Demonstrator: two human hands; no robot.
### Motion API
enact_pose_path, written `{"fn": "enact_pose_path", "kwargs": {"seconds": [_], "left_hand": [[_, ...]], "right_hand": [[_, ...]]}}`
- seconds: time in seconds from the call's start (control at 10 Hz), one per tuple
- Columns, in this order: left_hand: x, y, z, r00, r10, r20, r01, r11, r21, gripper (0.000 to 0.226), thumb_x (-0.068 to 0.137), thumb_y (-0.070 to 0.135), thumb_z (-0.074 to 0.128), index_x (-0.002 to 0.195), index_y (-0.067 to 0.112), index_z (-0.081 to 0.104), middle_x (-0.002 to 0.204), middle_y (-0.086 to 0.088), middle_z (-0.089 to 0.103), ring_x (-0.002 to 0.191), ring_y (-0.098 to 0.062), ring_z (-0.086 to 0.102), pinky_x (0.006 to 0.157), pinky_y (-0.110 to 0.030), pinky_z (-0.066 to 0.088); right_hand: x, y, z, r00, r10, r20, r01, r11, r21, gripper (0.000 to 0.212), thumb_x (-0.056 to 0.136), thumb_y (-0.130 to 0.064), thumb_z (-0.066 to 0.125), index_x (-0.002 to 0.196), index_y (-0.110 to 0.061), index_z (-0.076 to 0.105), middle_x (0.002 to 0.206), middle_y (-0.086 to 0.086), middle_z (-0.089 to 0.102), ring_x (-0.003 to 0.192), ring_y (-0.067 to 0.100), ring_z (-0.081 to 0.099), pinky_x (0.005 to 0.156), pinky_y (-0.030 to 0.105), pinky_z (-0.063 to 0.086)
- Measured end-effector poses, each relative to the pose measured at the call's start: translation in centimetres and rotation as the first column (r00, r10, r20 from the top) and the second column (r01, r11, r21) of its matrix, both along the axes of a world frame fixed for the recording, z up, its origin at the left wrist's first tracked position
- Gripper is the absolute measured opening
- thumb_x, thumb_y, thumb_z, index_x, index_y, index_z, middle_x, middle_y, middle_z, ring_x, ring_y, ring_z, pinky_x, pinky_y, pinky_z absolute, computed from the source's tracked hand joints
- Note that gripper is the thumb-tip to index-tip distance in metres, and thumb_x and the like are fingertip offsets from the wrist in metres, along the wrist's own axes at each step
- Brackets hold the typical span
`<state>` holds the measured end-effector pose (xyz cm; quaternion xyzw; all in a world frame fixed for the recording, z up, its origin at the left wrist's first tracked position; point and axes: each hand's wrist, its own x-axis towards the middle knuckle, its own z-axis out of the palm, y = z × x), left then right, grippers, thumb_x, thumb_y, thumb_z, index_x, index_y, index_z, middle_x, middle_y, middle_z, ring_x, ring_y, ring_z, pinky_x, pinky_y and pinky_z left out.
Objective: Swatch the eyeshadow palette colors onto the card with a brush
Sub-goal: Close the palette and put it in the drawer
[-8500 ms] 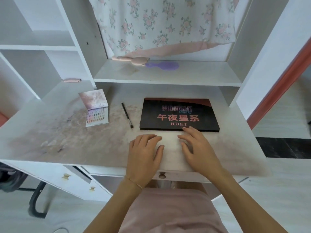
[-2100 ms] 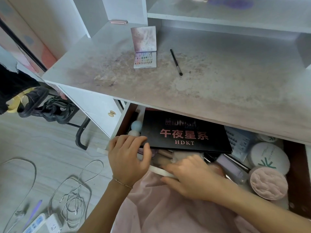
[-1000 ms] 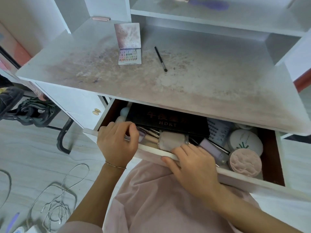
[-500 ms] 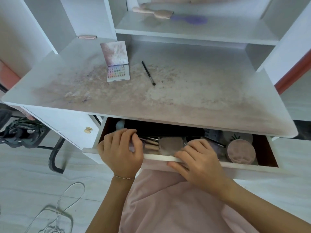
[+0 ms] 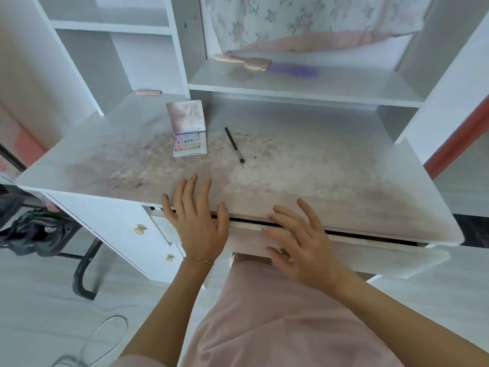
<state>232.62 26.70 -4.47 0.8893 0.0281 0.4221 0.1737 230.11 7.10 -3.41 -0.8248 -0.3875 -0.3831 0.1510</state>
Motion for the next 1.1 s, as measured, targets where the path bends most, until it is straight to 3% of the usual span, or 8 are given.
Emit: {"fn": "enact_pose_path", "kwargs": {"seconds": [0.1, 0.3, 0.5, 0.6, 0.8, 0.9, 1.0, 1.1], "left_hand": [[-2.9, 0.2, -2.2, 0.989, -0.146, 0.014, 0.145, 0.988, 0.043, 0.046, 0.086, 0.034, 0.039, 0.128, 0.014, 0.042, 0.138, -0.017, 0.039, 0.133, -0.030, 0.027, 0.110, -0.052, 0.015], [-7.1, 1.0, -7.5, 0.918, -0.341, -0.204, 0.383, 0.896, 0.225, 0.057, 0.085, 0.037, 0.042, 0.140, 0.029, 0.027, 0.146, -0.015, 0.022, 0.138, -0.033, 0.016, 0.110, -0.051, 0.019], [-5.9, 1.8, -9.1, 0.899, -0.192, -0.393, 0.328, 0.890, 0.317, 0.058, 0.091, 0.047, 0.026, 0.144, 0.031, 0.011, 0.149, -0.014, 0.014, 0.140, -0.032, 0.004, 0.110, -0.054, 0.013], [-4.8, 1.6, -8.8, 0.900, -0.151, -0.410, 0.309, 0.883, 0.353, 0.065, 0.087, 0.049, 0.032, 0.145, 0.032, 0.009, 0.150, -0.013, 0.015, 0.138, -0.034, 0.009, 0.109, -0.058, 0.017], [-3.2, 0.7, -7.2, 0.870, -0.107, -0.481, 0.299, 0.891, 0.341, 0.066, 0.081, 0.053, 0.035, 0.140, 0.024, 0.024, 0.145, -0.018, 0.023, 0.134, -0.035, 0.014, 0.098, -0.060, 0.035], [-3.7, 0.7, -6.7, 0.855, -0.094, -0.510, 0.314, 0.876, 0.365, 0.071, 0.082, 0.051, 0.036, 0.144, 0.022, 0.018, 0.146, -0.018, 0.018, 0.136, -0.038, 0.013, 0.099, -0.061, 0.034], [-4.9, 0.2, -5.4, 0.862, -0.169, -0.478, 0.330, 0.903, 0.276, 0.060, 0.083, 0.046, 0.042, 0.136, 0.018, 0.041, 0.144, -0.021, 0.031, 0.134, -0.042, 0.025, 0.097, -0.056, 0.037], [-5.6, -0.3, -2.2, 0.911, -0.266, -0.315, 0.327, 0.931, 0.160, 0.043, 0.082, 0.037, 0.049, 0.115, 0.013, 0.060, 0.124, -0.017, 0.056, 0.117, -0.036, 0.051, 0.089, -0.042, 0.044]], "right_hand": [[-2.2, -0.7, -1.6, 0.995, 0.077, -0.063, -0.082, 0.994, -0.075, 0.035, 0.083, -0.015, 0.053, 0.117, -0.014, 0.052, 0.131, 0.010, 0.052, 0.126, 0.025, 0.045, 0.104, 0.054, 0.031], [-4.7, -4.8, -4.9, 0.968, -0.205, -0.147, 0.129, 0.903, -0.409, 0.044, 0.084, -0.018, 0.042, 0.126, -0.012, 0.054, 0.137, 0.009, 0.043, 0.129, 0.025, 0.038, 0.110, 0.045, 0.023], [-4.2, -7.5, -5.8, 0.928, -0.341, -0.147, 0.250, 0.866, -0.433, 0.049, 0.084, -0.024, 0.043, 0.133, -0.017, 0.044, 0.141, -0.003, 0.037, 0.139, 0.009, 0.016, 0.112, 0.037, 0.012], [-2.9, -7.4, -6.1, 0.919, -0.374, -0.124, 0.284, 0.848, -0.447, 0.050, 0.084, -0.027, 0.041, 0.134, -0.021, 0.042, 0.141, -0.005, 0.037, 0.136, 0.009, 0.023, 0.112, 0.037, 0.011], [-1.1, -7.2, -5.6, 0.870, -0.447, -0.210, 0.299, 0.815, -0.497, 0.052, 0.083, -0.029, 0.040, 0.134, -0.021, 0.044, 0.143, -0.005, 0.033, 0.128, 0.015, 0.041, 0.106, 0.039, 0.021], [-1.9, -6.7, -4.8, 0.860, -0.456, -0.227, 0.281, 0.797, -0.535, 0.051, 0.081, -0.026, 0.038, 0.131, -0.016, 0.049, 0.142, -0.001, 0.036, 0.129, 0.020, 0.039, 0.109, 0.043, 0.015], [-3.5, -5.7, -3.3, 0.815, -0.471, -0.338, 0.238, 0.803, -0.546, 0.043, 0.082, -0.023, 0.043, 0.122, -0.014, 0.058, 0.141, 0.008, 0.040, 0.131, 0.027, 0.036, 0.110, 0.051, 0.018], [-4.1, -4.5, 1.0, 0.638, -0.433, -0.637, 0.074, 0.857, -0.510, 0.042, 0.092, -0.032, 0.042, 0.133, -0.024, 0.044, 0.150, 0.004, 0.027, 0.139, 0.021, 0.023, 0.112, 0.038, 0.015]]}}
